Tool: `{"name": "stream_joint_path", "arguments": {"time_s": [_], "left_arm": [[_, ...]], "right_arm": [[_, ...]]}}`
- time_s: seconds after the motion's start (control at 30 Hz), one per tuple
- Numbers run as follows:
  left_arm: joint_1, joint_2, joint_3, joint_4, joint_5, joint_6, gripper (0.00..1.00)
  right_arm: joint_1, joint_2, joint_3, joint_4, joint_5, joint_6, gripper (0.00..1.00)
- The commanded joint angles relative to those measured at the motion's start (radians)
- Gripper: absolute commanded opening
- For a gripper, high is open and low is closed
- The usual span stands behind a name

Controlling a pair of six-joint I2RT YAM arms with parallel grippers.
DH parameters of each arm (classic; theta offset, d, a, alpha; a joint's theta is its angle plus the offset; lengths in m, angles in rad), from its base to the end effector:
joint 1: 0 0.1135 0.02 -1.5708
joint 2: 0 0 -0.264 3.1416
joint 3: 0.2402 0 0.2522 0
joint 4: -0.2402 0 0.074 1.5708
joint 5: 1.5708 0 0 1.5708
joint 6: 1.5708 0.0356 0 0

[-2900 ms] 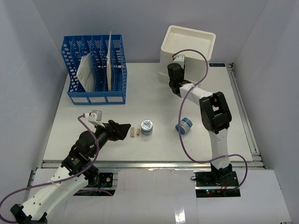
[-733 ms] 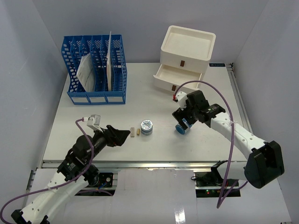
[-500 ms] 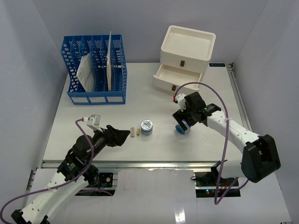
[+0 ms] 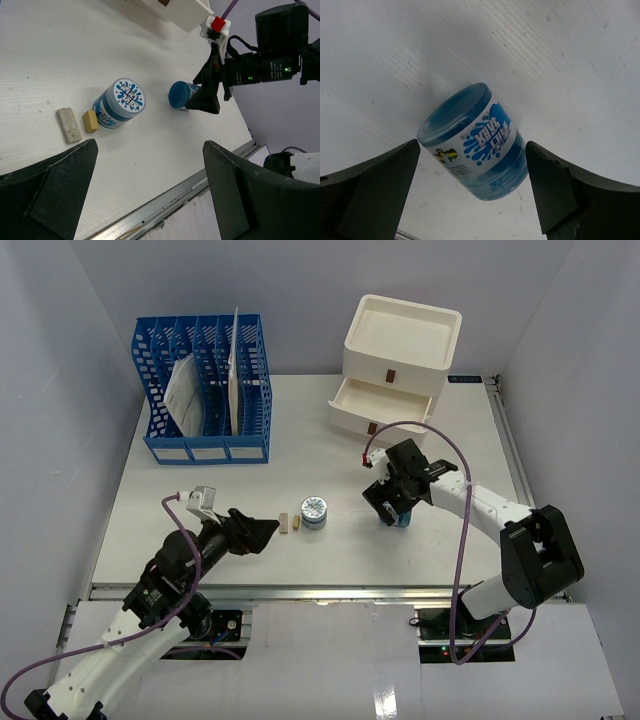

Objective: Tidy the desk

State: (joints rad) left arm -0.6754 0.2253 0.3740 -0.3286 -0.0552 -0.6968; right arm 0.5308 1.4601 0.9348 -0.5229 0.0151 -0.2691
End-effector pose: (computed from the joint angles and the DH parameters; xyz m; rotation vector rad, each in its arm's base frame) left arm 0.0823 -0.0634 0.2485 -0.0624 1.8483 -0.9380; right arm 0.2483 0.1451 0.2100 -1.0155 2.4159 0.0718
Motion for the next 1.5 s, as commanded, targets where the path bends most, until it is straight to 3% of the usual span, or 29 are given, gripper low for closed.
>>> {"name": "stream_joint_path", "arguments": {"time_s": [0.0,0.2,0.37,0.63,0.73,0.8,1.47], "left_arm": [[0.005,-0.001,-0.006,0.012,0.032,-0.003,0.98],[0.005,-0.002,-0.010,0.014,0.037,-0.005,0.98],[0.005,0.012,-0.015,0.025,0.047,-0.006,0.98],[0.005,0.011,-0.013,0.023,0.054,-0.005,0.98],[0.005,0.015,-0.014,0.022,0.054,-0.006,0.98],[0.005,0.019,-0.013,0.023,0.054,-0.006,0.98],[0.005,0.043,-0.007,0.029,0.093,0.000,0.98]], "right_arm": [[0.001,0.028,0.002,-0.012,-0.057,0.003,0.93],[0.000,0.003,0.007,-0.116,-0.246,-0.222,0.93],[0.001,0.038,0.003,-0.113,-0.234,-0.362,0.99],[0.000,0.113,0.021,-0.035,-0.220,-0.309,0.75],[0.001,0.115,0.048,-0.031,-0.209,-0.282,0.52],[0.000,0.107,0.059,-0.033,-0.202,-0.279,0.44],[-0.001,-0.056,0.196,-0.046,-0.200,-0.317,0.27]]}}
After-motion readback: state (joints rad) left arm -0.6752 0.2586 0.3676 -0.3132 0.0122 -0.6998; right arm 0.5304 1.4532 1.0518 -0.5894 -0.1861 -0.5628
